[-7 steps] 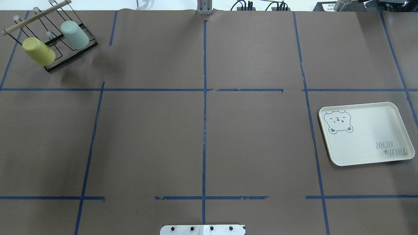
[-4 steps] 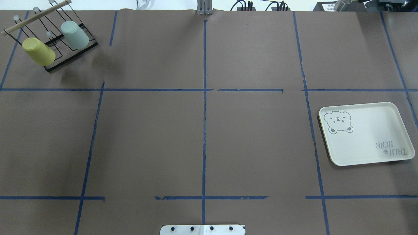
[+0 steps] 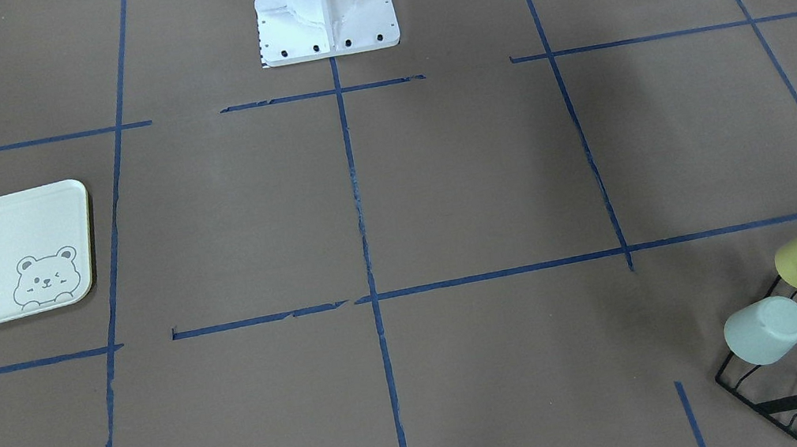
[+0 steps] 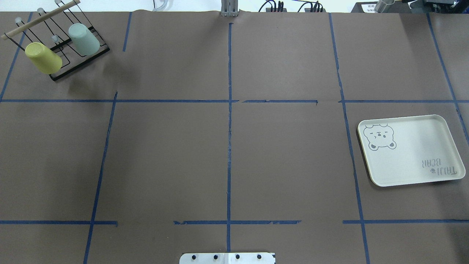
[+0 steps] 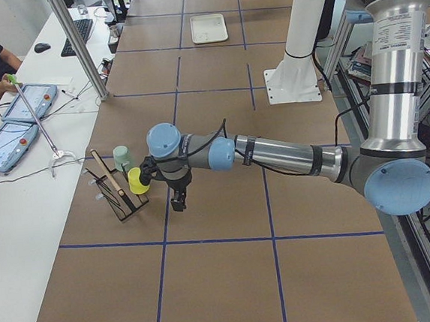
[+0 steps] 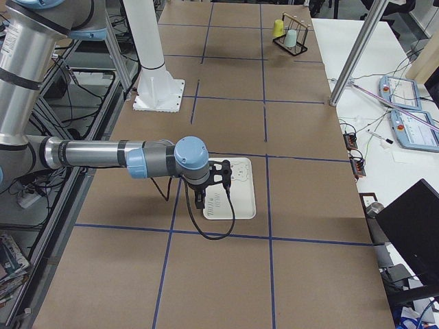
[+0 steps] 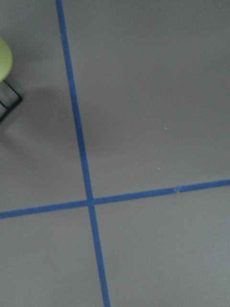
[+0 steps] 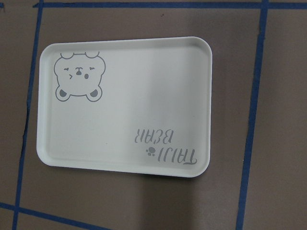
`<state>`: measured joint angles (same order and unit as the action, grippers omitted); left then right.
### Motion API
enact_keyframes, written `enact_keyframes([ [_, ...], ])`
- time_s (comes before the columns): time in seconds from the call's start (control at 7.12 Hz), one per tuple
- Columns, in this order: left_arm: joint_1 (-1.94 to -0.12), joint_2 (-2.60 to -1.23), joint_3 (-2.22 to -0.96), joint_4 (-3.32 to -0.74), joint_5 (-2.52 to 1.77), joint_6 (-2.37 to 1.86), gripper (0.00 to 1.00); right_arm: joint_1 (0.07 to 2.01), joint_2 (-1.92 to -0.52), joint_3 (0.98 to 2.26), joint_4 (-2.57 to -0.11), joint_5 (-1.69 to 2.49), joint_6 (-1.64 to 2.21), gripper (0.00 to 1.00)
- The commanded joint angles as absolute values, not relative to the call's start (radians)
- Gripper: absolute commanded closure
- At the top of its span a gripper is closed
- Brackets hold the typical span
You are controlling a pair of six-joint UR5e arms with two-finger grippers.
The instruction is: Left arm grabs green cup and hands to right arm on tray
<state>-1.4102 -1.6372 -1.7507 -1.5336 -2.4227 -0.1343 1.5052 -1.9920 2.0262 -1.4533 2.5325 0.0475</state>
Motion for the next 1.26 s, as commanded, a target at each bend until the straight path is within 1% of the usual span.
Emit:
enact_keyframes([
  [0.0,-1.344,-1.79,-1.755,-1.536,-2.425,-0.304,0.0,1.505,-1.991,2.026,-1.421,2.533,0.046,0.0],
  [0.14,-1.341,-1.869,-1.744,-1.536,-2.421,-0.372,0.0,1.505,-1.994,2.025,-1.376,2.527,0.048,0.0],
  [0.28,-1.301,-1.955,-1.749,-1.536,-2.378,-0.573,0.0,1.505,-1.991,2.025,-1.374,2.526,0.049,0.0],
  [0.56,-1.191,-2.04,-1.715,-1.534,-2.233,-0.735,0.0,1.465,-1.99,2.031,-1.379,2.536,0.048,0.0],
  [0.84,-1.144,-2.155,-1.588,-1.535,-2.121,-0.814,0.0,1.439,-1.977,2.031,-1.378,2.528,0.045,0.0],
  [1.12,-1.129,-2.268,-1.385,-1.558,-1.977,-0.807,0.0,1.439,-1.979,2.028,-1.378,2.537,0.051,0.0],
])
